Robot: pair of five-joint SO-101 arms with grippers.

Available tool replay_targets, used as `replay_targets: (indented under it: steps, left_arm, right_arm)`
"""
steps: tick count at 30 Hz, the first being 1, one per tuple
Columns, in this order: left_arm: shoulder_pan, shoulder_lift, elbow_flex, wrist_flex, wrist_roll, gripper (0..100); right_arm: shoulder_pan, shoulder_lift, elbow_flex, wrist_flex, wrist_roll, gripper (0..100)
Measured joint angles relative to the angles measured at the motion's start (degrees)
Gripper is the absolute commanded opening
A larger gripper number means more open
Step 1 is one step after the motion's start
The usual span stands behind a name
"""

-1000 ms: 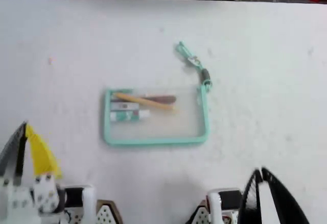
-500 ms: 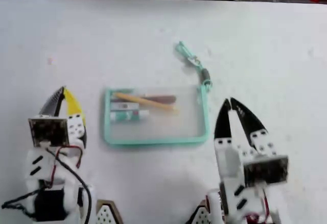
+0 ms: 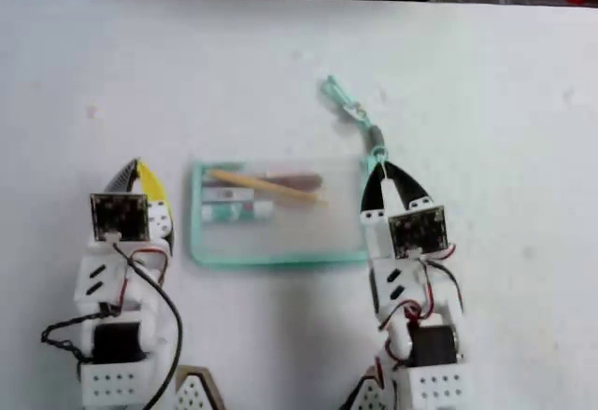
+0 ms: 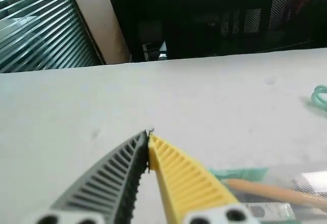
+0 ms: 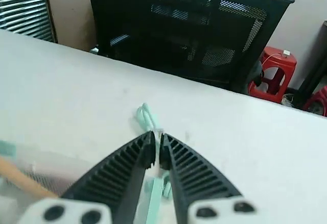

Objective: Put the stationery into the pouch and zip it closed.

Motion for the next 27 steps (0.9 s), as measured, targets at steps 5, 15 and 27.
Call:
replay_targets:
  steps: [5,15,27]
  left_arm:
    - [0.0,0.1,0.0,0.0,0.0,2]
    - [1.0,0.1,0.0,21.5,0.0,2]
    - [1.0,-0.3,0.0,45.1,0.0,2]
  right_arm:
    - [0.2,0.1,0.8,-0.5,0.0,1.8]
    - [-0.9,0.1,0.8,26.8,0.1,1.8]
    - [-1.0,0.0,0.8,50.4,0.1,1.8]
